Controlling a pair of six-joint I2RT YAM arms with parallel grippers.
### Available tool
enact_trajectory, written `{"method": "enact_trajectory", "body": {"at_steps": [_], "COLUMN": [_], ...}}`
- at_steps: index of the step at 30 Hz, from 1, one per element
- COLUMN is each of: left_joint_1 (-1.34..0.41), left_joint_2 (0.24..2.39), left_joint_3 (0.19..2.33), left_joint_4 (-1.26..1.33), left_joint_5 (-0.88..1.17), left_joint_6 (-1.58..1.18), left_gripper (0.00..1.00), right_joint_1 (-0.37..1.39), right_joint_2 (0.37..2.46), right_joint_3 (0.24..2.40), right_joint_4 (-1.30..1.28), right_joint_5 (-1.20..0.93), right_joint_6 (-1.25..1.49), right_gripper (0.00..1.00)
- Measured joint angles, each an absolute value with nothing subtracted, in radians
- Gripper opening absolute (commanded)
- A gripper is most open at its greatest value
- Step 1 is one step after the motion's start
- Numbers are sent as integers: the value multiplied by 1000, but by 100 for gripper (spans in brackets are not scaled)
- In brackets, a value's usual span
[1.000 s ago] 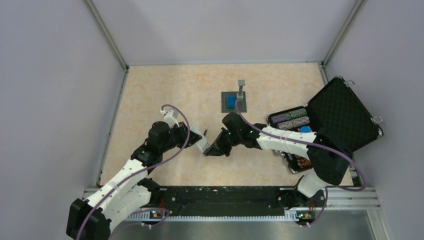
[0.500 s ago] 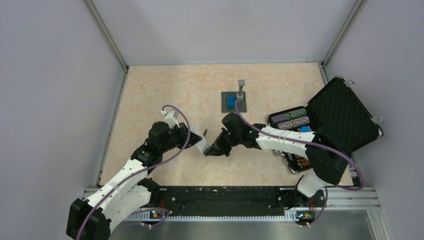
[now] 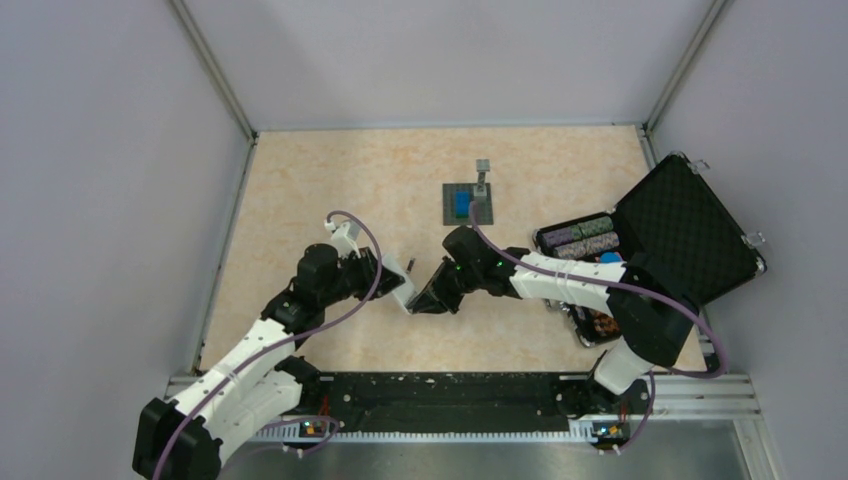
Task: Load the batteries into the remote control
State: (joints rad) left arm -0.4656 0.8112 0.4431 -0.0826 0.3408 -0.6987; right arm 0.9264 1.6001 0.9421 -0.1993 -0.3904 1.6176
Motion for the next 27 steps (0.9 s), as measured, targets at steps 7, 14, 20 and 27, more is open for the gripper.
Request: {"method": "enact_trajectory", "body": {"at_steps": [7,14,20,27], "left_joint_1": [-465,-466,-465,-465], "left_joint_2": [809,820,844,868], "left_joint_3": [443,462,484,495], "left_joint_4": [-83,-113,-134,-150], "left_joint_5": [350,347,339,326], "left_joint_6": [-702,-703,-703,-704], "left_gripper": [0,0,0,0], "right_joint_1": [926,926,926,926], "right_joint_2": [1600,1600,1597,1545], "right_joint_3": [942,929,921,913], "right_joint_4": [-181,-175,-175,-179], "right_joint_5": [-388,-382,-370,-350], "right_joint_6": [1618,1620,1618,1600], "right_gripper": [26,33,47,71]}}
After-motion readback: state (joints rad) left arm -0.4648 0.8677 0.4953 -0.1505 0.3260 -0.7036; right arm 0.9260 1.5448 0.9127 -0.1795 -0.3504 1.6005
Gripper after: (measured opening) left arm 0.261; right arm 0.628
